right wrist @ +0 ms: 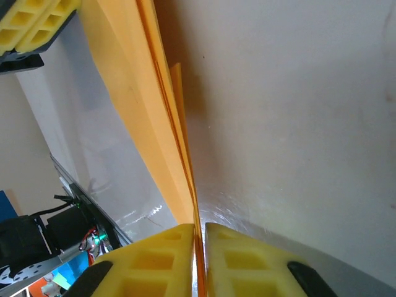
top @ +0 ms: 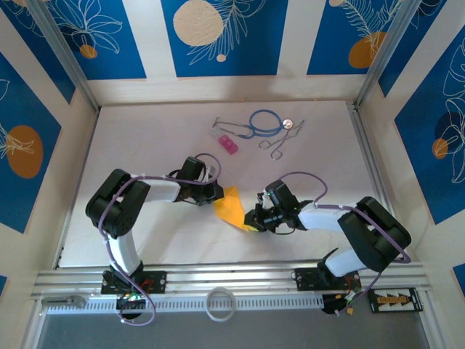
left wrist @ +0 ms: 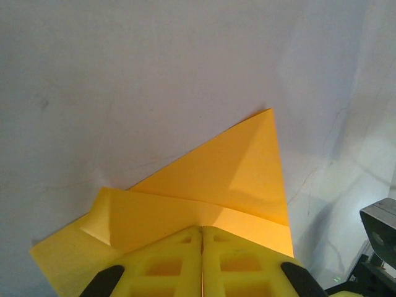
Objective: Fold a paper plane with a square sheet of paper (pick it up from the middle)
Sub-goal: Turn over the paper at the center of the table.
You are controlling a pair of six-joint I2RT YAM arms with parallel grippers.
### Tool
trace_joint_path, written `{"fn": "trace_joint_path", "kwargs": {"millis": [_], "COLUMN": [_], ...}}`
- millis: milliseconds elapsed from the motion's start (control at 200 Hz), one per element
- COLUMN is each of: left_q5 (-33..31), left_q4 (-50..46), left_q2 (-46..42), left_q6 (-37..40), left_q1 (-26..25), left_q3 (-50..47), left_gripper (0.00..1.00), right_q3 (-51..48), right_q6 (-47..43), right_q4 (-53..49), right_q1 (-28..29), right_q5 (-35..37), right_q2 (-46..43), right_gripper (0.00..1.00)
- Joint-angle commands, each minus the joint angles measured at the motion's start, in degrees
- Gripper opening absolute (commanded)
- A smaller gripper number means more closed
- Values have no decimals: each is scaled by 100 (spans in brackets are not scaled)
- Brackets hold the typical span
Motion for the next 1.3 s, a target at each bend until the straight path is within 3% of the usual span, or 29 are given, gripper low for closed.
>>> {"fn": "trace_joint_path", "kwargs": {"millis": [0,190,315,425,615,820,995,1181,1296], "left_q5": [198,-126,-835,-1502,-2409,-3335,-3547,-3443,-3360], "left_q4": [-67,-818,-1666,-2133,-2466,-3029,-3378,-3487,-3545], "left_q2": [-347,-1355,-2199,-2876,-3713,-4289,-4631,-4954,-5066], "left_q6": [-126,199,640,808,756,536,344,243,242], "left_q1": [57,57,69,77,101,192,479,772,873], "left_q3": [36,380,496,405,78,-92,-244,-457,-508], "left_gripper": [12,29,38,42,45,46,48,48,48], "right_q3": [-52,100,634,1391,2659,3588,4133,4631,4831], "right_q6": [-257,-930,-1799,-2415,-2602,-2321,-2490,-2921,-3074], "right_q4": [-83,-1019,-2692,-4312,-6355,-7273,-7466,-6929,-6504], "right_q1": [-43,-52,20,129,747,1556,2293,3051,3211], "right_q5": [-77,307,1522,2858,5563,7111,7220,6409,5766], "right_q2": [-216,-1230,-2180,-2475,-1891,-464,1064,2191,2495], "right_gripper": [9,3,2,1,2,2,1,2,9]}}
